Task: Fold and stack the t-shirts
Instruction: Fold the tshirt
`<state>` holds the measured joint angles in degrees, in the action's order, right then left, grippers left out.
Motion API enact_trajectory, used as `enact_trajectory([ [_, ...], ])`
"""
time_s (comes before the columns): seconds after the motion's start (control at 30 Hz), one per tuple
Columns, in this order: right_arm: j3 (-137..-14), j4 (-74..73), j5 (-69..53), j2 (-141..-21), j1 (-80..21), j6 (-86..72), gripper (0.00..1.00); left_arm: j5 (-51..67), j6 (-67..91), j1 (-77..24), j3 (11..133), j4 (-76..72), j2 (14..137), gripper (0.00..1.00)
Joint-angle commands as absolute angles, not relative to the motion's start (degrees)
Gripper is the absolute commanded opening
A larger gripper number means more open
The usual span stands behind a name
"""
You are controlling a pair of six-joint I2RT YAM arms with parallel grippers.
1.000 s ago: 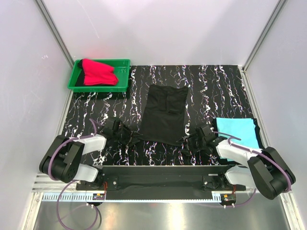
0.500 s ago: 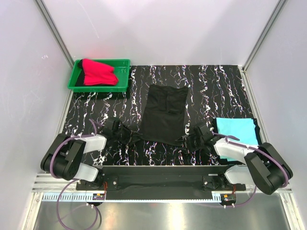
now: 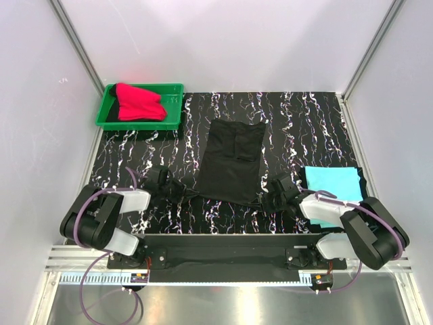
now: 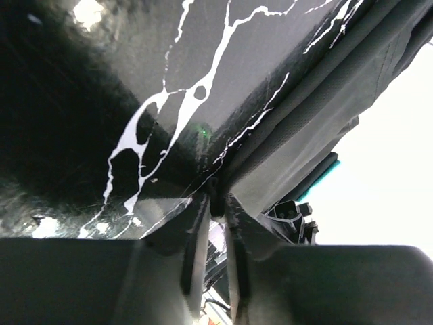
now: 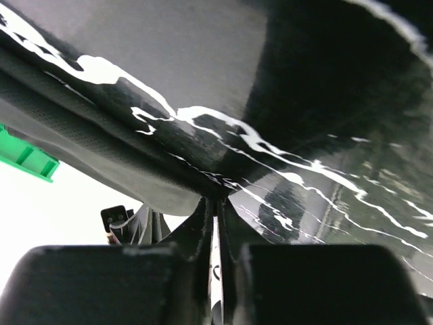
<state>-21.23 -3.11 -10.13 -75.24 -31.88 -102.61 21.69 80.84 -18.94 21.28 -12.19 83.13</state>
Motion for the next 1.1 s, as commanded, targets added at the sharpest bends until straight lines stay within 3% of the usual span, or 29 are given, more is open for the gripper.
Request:
enact_trajectory([
  [0.0, -19.5, -10.4, -3.1, -78.4, -32.2, -99.8, 0.02, 18.1, 77.3, -18.5, 21.1, -8.1, 85.3, 0.17],
  [0.2, -24.1, -11.2, -3.3, -77.3, -32.3, -89.8, 0.00, 19.2, 73.4, -18.5, 23.4, -3.2, 83.6, 0.00],
  [0.5, -27.2, -15.7, -9.0, -69.2, -32.3, -75.9, 0.00, 17.8, 69.4, -18.5, 22.6, 5.3, 72.0, 0.00],
  [1.07, -29.6, -34.4, -10.2, -50.2, -44.1, -75.1, 0.00, 19.8, 67.3, -20.7, 22.7, 27.7, 49.6, 0.00],
])
